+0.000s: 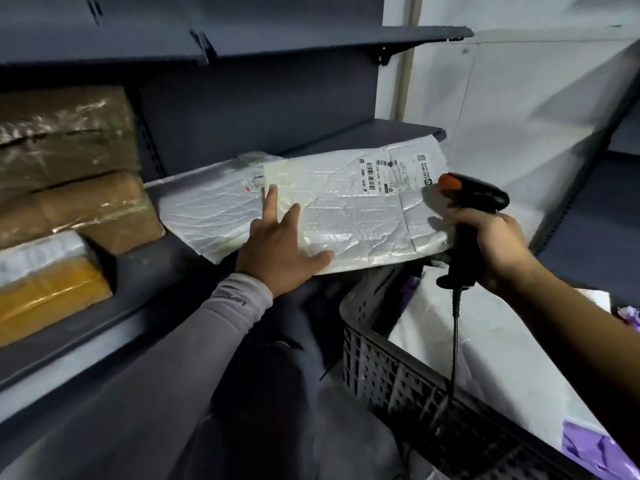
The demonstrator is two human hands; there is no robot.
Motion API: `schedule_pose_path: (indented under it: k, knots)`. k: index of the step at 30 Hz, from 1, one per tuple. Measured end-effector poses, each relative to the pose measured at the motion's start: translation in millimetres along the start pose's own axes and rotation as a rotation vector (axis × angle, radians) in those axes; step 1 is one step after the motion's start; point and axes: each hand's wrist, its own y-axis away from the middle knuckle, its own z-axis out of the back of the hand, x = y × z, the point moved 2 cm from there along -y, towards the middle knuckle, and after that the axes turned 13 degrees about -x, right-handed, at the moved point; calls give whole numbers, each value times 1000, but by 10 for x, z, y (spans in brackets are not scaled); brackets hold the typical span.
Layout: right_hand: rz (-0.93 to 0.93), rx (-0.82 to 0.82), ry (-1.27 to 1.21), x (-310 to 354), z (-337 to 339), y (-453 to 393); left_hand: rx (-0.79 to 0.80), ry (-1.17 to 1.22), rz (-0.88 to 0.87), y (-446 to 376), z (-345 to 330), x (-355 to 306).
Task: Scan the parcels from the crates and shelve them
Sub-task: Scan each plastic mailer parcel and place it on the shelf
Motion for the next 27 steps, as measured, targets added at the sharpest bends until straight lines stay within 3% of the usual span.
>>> schedule_pose_path:
  k: [13, 27]
  knots:
    - [24, 110, -35, -48, -1301, -60, -166, -356, 62, -263, 291, 721]
    - [-25, 192, -36, -295, -2210, -160, 159, -389, 340, -629, 137, 1223]
